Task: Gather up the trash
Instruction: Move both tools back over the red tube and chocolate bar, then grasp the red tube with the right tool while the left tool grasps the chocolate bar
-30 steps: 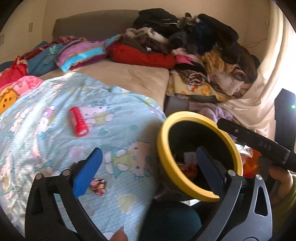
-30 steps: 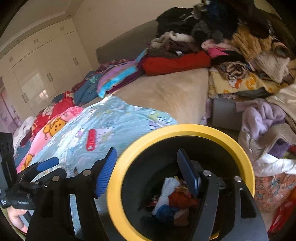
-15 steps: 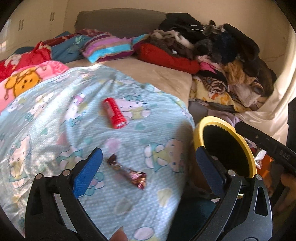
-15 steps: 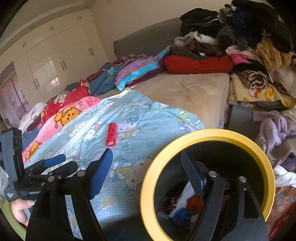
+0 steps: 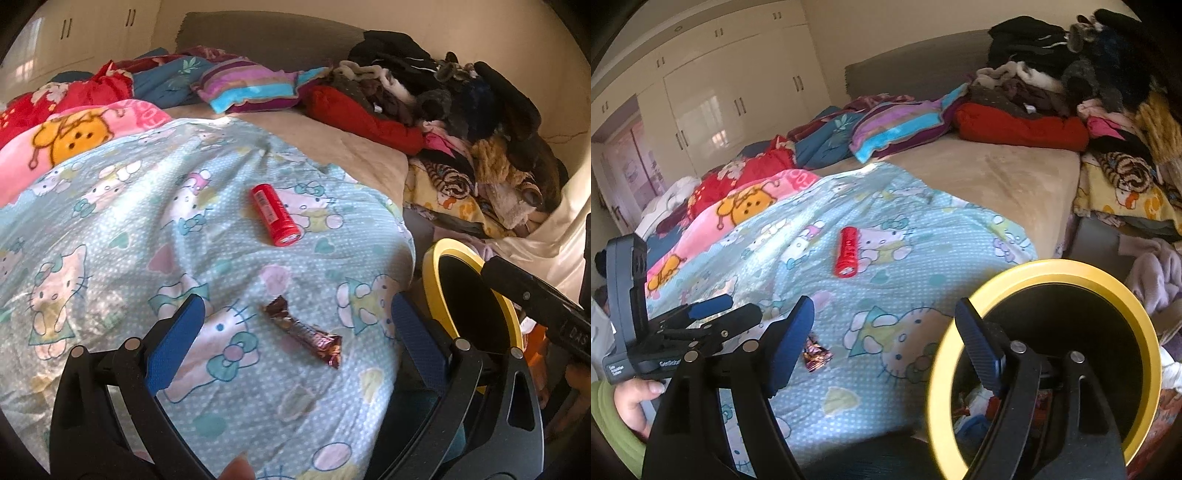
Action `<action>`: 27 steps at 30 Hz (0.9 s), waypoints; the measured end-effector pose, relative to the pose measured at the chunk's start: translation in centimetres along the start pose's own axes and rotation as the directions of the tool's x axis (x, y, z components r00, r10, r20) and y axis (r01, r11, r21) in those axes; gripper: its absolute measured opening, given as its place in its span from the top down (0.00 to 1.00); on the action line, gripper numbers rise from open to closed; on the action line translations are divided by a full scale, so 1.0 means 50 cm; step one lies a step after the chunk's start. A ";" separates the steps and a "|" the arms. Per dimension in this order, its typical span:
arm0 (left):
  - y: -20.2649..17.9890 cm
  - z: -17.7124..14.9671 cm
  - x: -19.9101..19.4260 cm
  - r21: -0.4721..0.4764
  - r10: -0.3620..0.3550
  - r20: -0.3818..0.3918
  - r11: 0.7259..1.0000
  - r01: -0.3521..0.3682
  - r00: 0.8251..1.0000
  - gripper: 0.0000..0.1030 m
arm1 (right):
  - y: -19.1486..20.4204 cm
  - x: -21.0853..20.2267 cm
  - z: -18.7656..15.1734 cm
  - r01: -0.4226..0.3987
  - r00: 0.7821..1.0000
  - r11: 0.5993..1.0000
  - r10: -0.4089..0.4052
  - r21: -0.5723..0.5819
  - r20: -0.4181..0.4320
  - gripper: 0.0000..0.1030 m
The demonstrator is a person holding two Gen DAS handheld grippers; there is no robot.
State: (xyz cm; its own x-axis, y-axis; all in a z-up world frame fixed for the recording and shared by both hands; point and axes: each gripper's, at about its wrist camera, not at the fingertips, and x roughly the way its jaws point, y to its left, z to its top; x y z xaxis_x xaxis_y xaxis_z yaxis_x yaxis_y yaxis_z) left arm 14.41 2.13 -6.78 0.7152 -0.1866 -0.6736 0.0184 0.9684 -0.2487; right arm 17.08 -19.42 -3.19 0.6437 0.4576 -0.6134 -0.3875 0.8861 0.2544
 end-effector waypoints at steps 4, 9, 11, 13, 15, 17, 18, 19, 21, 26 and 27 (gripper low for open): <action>0.018 -0.003 -0.001 -0.014 0.014 -0.004 1.000 -0.014 1.000 0.10 | 0.021 0.007 0.001 -0.016 1.000 1.000 0.016 -0.026 -0.011 0.26; 0.037 -0.009 0.003 -0.033 0.024 -0.021 0.999 -0.025 0.999 0.10 | 0.047 0.019 0.013 -0.038 0.999 0.998 0.037 -0.047 -0.019 0.24; 0.041 -0.013 0.008 -0.041 0.017 -0.033 0.999 -0.018 0.999 0.10 | 0.054 0.028 0.022 -0.040 0.999 0.998 0.039 -0.054 -0.022 0.24; 0.044 -0.019 0.015 -0.060 0.001 -0.048 0.998 -0.004 0.999 0.10 | 0.058 0.042 0.035 -0.047 0.998 0.997 0.045 -0.056 -0.031 0.24; 0.045 -0.026 0.024 -0.080 -0.020 -0.065 0.997 0.014 0.998 0.10 | 0.064 0.060 0.050 -0.050 0.998 0.997 0.048 -0.055 -0.038 0.24; 0.040 -0.033 0.032 -0.086 -0.032 -0.078 0.996 0.025 0.996 0.10 | 0.070 0.078 0.063 -0.059 0.997 0.996 0.056 -0.059 -0.047 0.24; 0.038 -0.036 0.035 -0.088 -0.038 -0.081 0.996 0.031 0.996 0.10 | 0.075 0.092 0.070 -0.058 0.997 0.996 0.054 -0.064 -0.058 0.24; 0.035 -0.037 0.039 -0.090 -0.044 -0.084 0.995 0.036 0.996 0.11 | 0.081 0.106 0.077 -0.058 0.996 0.996 0.053 -0.074 -0.067 0.24; 0.030 -0.042 0.046 -0.097 -0.056 -0.090 0.994 0.047 0.994 0.18 | 0.086 0.125 0.086 -0.053 0.996 0.995 0.046 -0.087 -0.077 0.24; 0.016 -0.054 0.068 -0.112 -0.081 -0.114 0.991 0.068 0.990 0.28 | 0.085 0.191 0.106 -0.054 0.991 0.996 0.045 -0.069 -0.125 0.24; 0.012 -0.055 0.072 -0.111 -0.085 -0.118 0.991 0.072 0.989 0.30 | 0.084 0.201 0.109 -0.053 0.990 0.996 0.045 -0.065 -0.131 0.24</action>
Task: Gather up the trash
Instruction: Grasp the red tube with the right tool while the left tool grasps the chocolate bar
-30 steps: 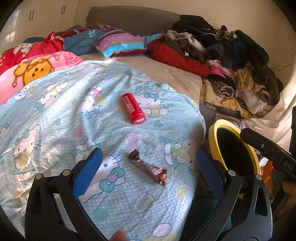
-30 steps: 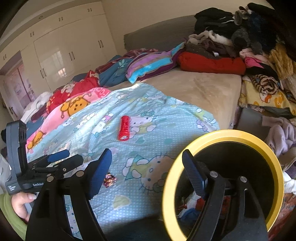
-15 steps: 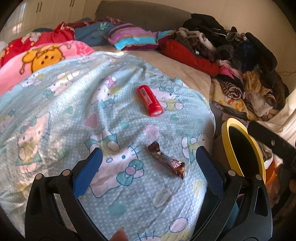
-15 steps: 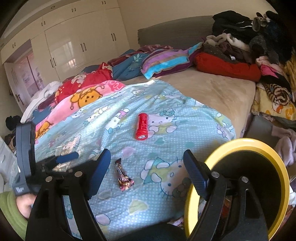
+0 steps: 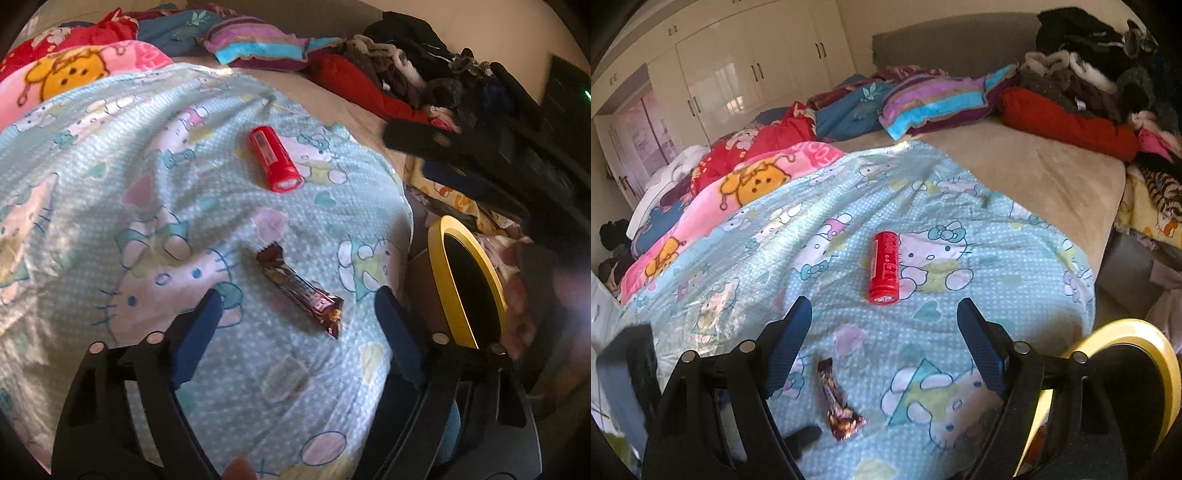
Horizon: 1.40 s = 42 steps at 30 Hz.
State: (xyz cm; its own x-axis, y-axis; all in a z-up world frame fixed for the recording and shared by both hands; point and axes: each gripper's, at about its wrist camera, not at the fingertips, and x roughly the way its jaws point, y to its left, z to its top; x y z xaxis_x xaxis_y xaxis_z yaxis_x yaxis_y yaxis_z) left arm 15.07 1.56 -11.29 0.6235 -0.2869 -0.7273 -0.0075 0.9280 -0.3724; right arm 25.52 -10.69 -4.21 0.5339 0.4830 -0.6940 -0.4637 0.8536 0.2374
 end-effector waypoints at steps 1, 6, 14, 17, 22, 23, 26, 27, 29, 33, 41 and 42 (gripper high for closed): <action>-0.005 -0.002 0.006 0.003 -0.005 -0.005 1.000 0.005 1.000 0.30 | -0.002 0.012 0.005 0.000 1.000 1.000 0.000 0.002 -0.008 0.24; -0.016 -0.006 0.025 0.006 -0.026 -0.015 1.000 0.026 1.000 0.34 | -0.004 0.061 0.018 0.009 0.999 1.000 -0.009 0.000 -0.042 0.24; -0.007 0.000 0.060 -0.040 -0.038 -0.026 0.999 0.037 0.999 0.42 | -0.013 0.137 0.032 0.023 0.994 1.000 -0.024 -0.013 -0.102 0.24; -0.004 0.003 0.066 -0.050 -0.041 -0.022 0.998 0.040 0.999 0.42 | -0.022 0.164 0.037 0.010 0.992 1.000 -0.010 0.003 -0.126 0.24; 0.006 0.008 0.079 -0.069 -0.045 -0.018 0.997 0.044 0.999 0.45 | -0.023 0.202 0.045 0.000 0.987 1.000 0.000 0.002 -0.162 0.29; 0.009 0.009 0.082 -0.073 -0.043 -0.018 0.996 0.042 0.999 0.47 | -0.022 0.213 0.047 -0.002 0.985 1.000 0.001 -0.004 -0.172 0.30; 0.015 0.010 0.087 -0.080 -0.040 -0.019 0.996 0.038 0.999 0.53 | -0.022 0.239 0.051 -0.009 0.980 1.000 0.007 -0.010 -0.198 0.34; 0.017 0.009 0.089 -0.081 -0.037 -0.019 0.996 0.035 0.999 0.57 | -0.024 0.250 0.051 -0.011 0.978 1.000 0.009 -0.008 -0.210 0.35; 0.023 0.007 0.090 -0.085 -0.032 -0.023 0.996 0.030 0.999 0.63 | -0.030 0.269 0.051 -0.023 0.973 1.000 0.026 0.014 -0.229 0.38; 0.035 0.005 0.094 -0.091 -0.030 -0.027 0.995 0.028 0.999 0.70 | -0.038 0.293 0.048 -0.032 0.970 0.998 0.045 0.058 -0.237 0.40; 0.035 -0.002 0.097 -0.076 -0.031 -0.027 0.997 0.029 0.999 0.72 | -0.034 0.312 0.041 -0.028 0.973 0.999 0.035 0.034 -0.228 0.57; 0.036 -0.003 0.096 -0.077 -0.032 -0.028 0.997 0.030 0.999 0.73 | -0.034 0.313 0.039 -0.024 0.974 0.999 0.030 0.028 -0.226 0.65</action>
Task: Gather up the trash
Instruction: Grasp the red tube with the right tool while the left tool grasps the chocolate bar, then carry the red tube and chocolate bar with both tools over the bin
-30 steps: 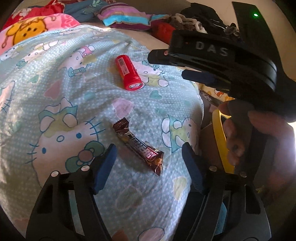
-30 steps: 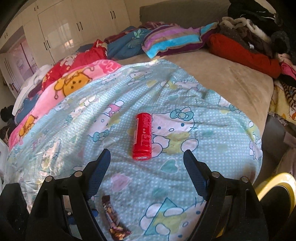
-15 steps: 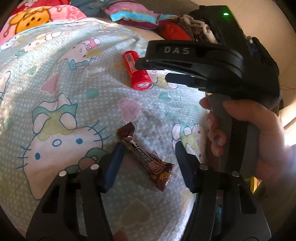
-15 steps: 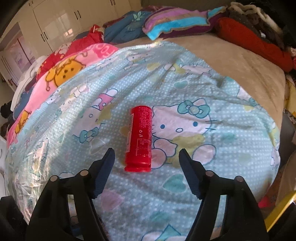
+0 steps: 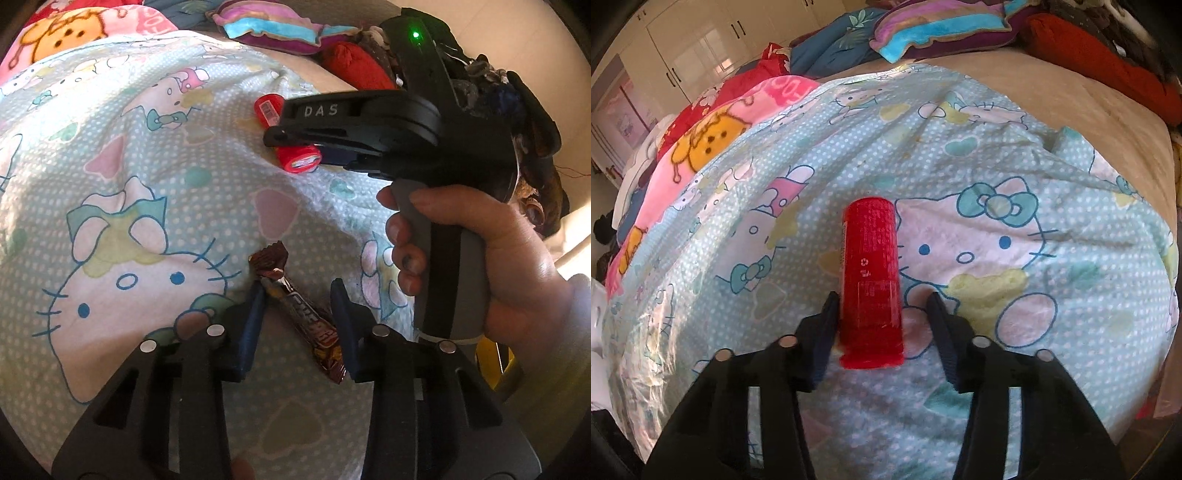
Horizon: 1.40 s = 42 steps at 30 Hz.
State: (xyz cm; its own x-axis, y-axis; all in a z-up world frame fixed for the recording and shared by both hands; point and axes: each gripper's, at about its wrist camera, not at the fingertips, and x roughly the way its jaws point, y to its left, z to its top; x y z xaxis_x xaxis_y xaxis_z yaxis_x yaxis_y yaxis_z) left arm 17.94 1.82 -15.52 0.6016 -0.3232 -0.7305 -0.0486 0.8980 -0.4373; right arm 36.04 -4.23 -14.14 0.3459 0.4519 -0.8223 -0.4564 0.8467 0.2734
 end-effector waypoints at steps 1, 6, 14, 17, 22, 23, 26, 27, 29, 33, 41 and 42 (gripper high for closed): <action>0.001 0.000 0.000 0.000 -0.002 0.000 1.000 0.002 1.000 0.73 | -0.001 0.000 -0.003 0.011 1.000 1.000 -0.011 -0.005 0.001 0.67; 0.021 -0.011 -0.010 -0.010 -0.027 -0.006 1.000 0.027 1.000 0.78 | -0.003 -0.009 -0.021 0.005 1.000 1.000 -0.005 -0.007 0.016 0.70; 0.036 -0.015 -0.030 0.007 -0.048 -0.017 0.999 0.048 0.999 0.80 | -0.002 -0.053 -0.069 -0.026 0.999 1.000 0.025 0.018 0.029 0.70; 0.039 -0.018 -0.041 0.014 -0.044 -0.019 0.999 0.044 0.999 0.81 | -0.004 -0.070 -0.084 -0.039 0.999 0.998 0.038 0.040 0.032 0.71; 0.036 -0.022 -0.062 0.023 -0.031 -0.015 0.999 0.031 0.999 0.85 | 0.006 -0.103 -0.110 -0.044 0.998 0.998 0.042 0.034 0.046 0.71; 0.037 -0.022 -0.068 0.025 -0.027 -0.011 0.999 0.027 1.000 0.86 | 0.005 -0.109 -0.117 -0.046 0.998 0.998 0.044 0.037 0.048 0.71; 0.037 -0.013 -0.081 0.033 -0.017 0.004 0.999 0.017 1.000 0.87 | 0.004 -0.131 -0.138 -0.054 0.997 0.997 0.051 0.056 0.055 0.71; 0.035 -0.012 -0.086 0.035 -0.015 0.009 0.999 0.014 1.000 0.88 | 0.005 -0.137 -0.142 -0.056 0.997 0.997 0.052 0.058 0.058 0.71; 0.033 -0.004 -0.096 0.038 -0.012 0.022 0.999 0.011 1.000 0.88 | 0.010 -0.152 -0.155 -0.063 0.996 0.996 0.060 0.058 0.064 0.71; 0.026 0.005 -0.115 0.050 -0.006 0.046 0.999 0.003 0.999 0.89 | 0.025 -0.182 -0.176 -0.063 0.995 0.997 0.060 0.039 0.083 0.71; 0.007 0.016 -0.156 0.081 0.008 0.091 0.997 -0.015 0.996 0.89 | 0.044 -0.244 -0.211 -0.049 0.991 0.999 0.048 0.001 0.123 0.71; 0.003 0.017 -0.161 0.088 0.007 0.096 0.996 -0.015 0.995 0.89 | 0.046 -0.251 -0.216 -0.049 0.991 0.999 0.049 -0.003 0.127 0.71</action>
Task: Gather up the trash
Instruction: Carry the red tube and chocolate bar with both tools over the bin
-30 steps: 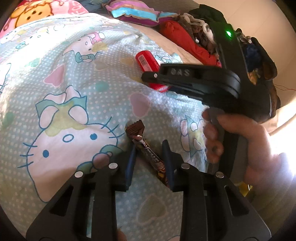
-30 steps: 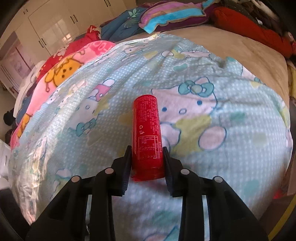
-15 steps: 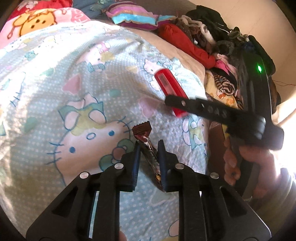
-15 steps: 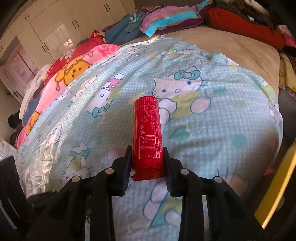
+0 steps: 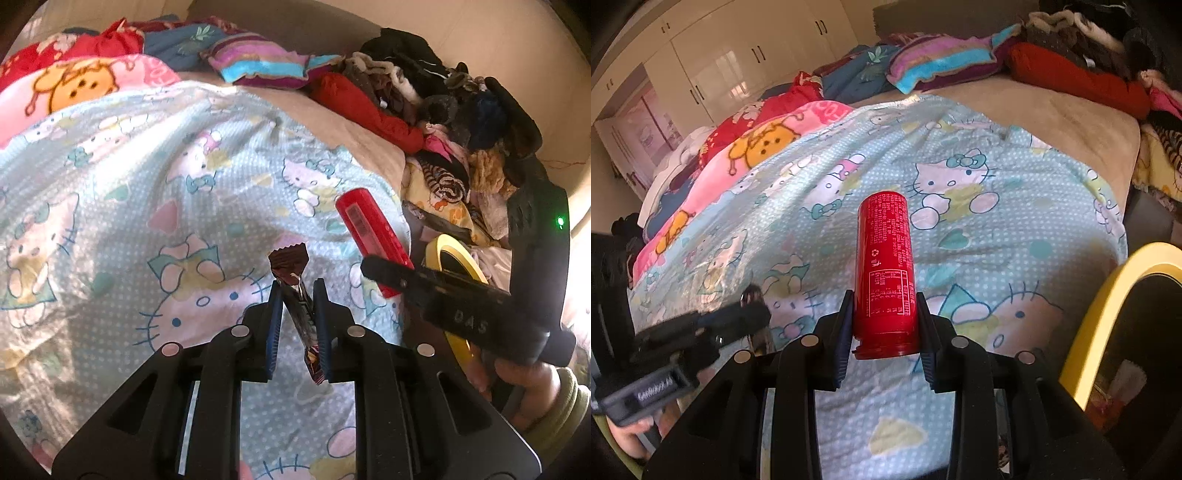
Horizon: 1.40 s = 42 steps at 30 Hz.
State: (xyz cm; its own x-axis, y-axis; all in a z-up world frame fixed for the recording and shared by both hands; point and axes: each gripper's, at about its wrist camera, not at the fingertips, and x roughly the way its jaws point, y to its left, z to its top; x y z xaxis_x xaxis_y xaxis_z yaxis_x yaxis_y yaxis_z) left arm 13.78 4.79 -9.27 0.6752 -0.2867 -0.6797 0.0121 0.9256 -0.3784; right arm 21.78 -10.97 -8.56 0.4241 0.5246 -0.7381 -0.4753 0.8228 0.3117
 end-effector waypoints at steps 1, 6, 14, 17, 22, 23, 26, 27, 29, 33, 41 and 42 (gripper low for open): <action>-0.004 0.001 -0.005 0.005 -0.002 0.005 1.000 0.002 1.000 0.89 | 0.003 -0.008 -0.004 0.001 1.000 1.000 -0.001 -0.005 0.004 0.71; -0.031 0.010 -0.022 0.032 -0.009 0.024 0.999 0.009 1.000 0.89 | 0.006 -0.041 -0.023 0.004 1.000 1.000 -0.004 -0.005 0.025 0.71; -0.062 0.011 -0.040 0.064 -0.020 0.040 0.998 0.017 0.999 0.89 | 0.000 -0.091 -0.048 0.008 0.998 1.000 -0.008 0.006 0.056 0.71; -0.074 0.012 -0.047 0.075 -0.023 0.046 0.997 0.020 0.999 0.90 | -0.004 -0.110 -0.058 0.012 0.998 1.000 -0.013 0.008 0.067 0.71; -0.101 0.008 -0.053 0.100 -0.038 0.046 0.994 0.033 0.998 0.90 | -0.018 -0.140 -0.076 0.022 0.997 0.999 -0.024 0.024 0.079 0.71; -0.108 0.007 -0.053 0.105 -0.040 0.046 0.994 0.035 0.998 0.90 | -0.020 -0.147 -0.080 0.025 0.996 0.999 -0.028 0.027 0.082 0.71; -0.126 0.007 -0.054 0.118 -0.050 0.045 0.992 0.044 0.998 0.90 | -0.031 -0.170 -0.087 0.032 0.995 0.999 -0.036 0.040 0.098 0.71; -0.133 0.008 -0.054 0.123 -0.054 0.046 0.991 0.048 0.998 0.90 | -0.036 -0.180 -0.089 0.038 0.993 0.998 -0.043 0.046 0.106 0.71; -0.146 0.010 -0.057 0.134 -0.061 0.050 0.989 0.054 0.997 0.90 | -0.045 -0.198 -0.094 0.047 0.991 0.997 -0.053 0.057 0.122 0.71; -0.171 0.010 -0.059 0.151 -0.074 0.051 0.986 0.066 0.996 0.90 | -0.069 -0.227 -0.103 0.058 0.987 0.994 -0.070 0.088 0.144 0.71; -0.216 0.006 -0.054 0.183 -0.094 0.044 0.980 0.085 0.995 0.90 | -0.127 -0.277 -0.124 0.075 0.978 0.983 -0.105 0.166 0.178 0.71; -0.223 0.005 -0.054 0.188 -0.097 0.043 0.978 0.087 0.994 0.90 | -0.133 -0.282 -0.126 0.076 0.977 0.982 -0.108 0.174 0.182 0.71</action>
State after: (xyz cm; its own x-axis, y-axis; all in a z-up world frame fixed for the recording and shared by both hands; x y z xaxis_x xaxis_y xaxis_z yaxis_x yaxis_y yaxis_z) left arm 12.01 -4.69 -3.10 0.7021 -0.3643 -0.6118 0.2092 0.9268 -0.3118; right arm 14.10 -25.23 -3.97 0.6063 0.4639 -0.6459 -0.3006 0.8857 0.3539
